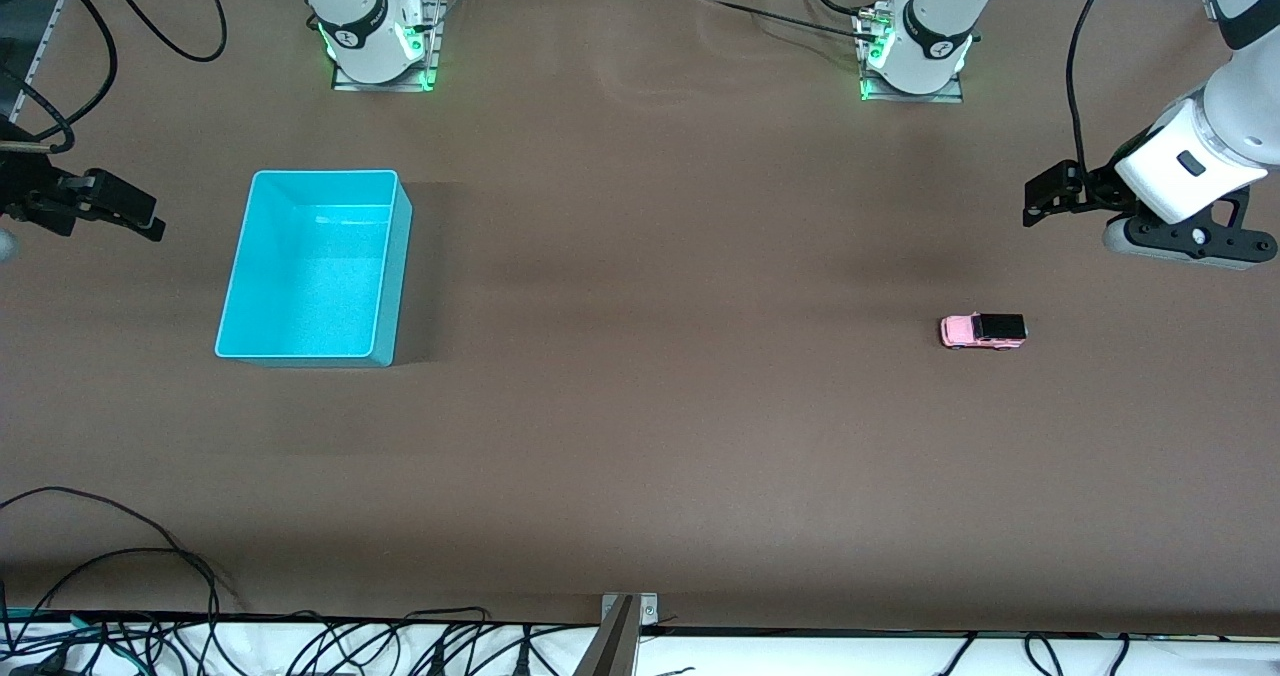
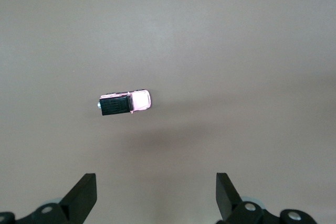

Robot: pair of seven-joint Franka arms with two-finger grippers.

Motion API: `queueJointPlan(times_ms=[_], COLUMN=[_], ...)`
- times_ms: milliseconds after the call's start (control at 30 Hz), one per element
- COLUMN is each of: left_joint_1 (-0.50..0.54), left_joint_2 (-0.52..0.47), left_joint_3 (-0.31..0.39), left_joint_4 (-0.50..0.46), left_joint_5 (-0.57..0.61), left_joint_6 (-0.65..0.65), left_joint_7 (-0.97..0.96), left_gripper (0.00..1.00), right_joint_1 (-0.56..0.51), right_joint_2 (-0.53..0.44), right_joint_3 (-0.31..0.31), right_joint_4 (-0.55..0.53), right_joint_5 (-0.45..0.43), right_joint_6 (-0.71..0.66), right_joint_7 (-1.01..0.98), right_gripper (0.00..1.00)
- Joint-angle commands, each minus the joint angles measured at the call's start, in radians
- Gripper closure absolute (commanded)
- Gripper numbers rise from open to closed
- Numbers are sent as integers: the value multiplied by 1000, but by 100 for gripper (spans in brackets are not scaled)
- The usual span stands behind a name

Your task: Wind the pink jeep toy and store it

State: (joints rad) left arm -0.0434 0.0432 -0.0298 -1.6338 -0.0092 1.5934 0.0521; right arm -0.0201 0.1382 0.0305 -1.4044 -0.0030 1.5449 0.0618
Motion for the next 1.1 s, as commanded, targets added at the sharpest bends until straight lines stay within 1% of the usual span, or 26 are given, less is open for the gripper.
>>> queueJointPlan(times_ms=[0,600,1067], left_joint_1=[5,7,30], left_joint_2=[-3,1,3], left_joint_3=[-4,-2,-1], left_joint_4=[9,11,11], left_joint_5=[34,18,3], left_joint_6=[-1,-7,-21], left_joint_7=[23,18,23], left_gripper=[0,0,0], right_joint_1=[-3,-3,-3], right_joint_2=[-5,-5,-5], right_joint_3=[0,-1,-1], right_joint_4=[-1,-1,-1], right_joint_5=[6,6,8], right_joint_6=[-2,-3,-3], right_joint_7=[-14,-14,-14], right_gripper=[0,0,0])
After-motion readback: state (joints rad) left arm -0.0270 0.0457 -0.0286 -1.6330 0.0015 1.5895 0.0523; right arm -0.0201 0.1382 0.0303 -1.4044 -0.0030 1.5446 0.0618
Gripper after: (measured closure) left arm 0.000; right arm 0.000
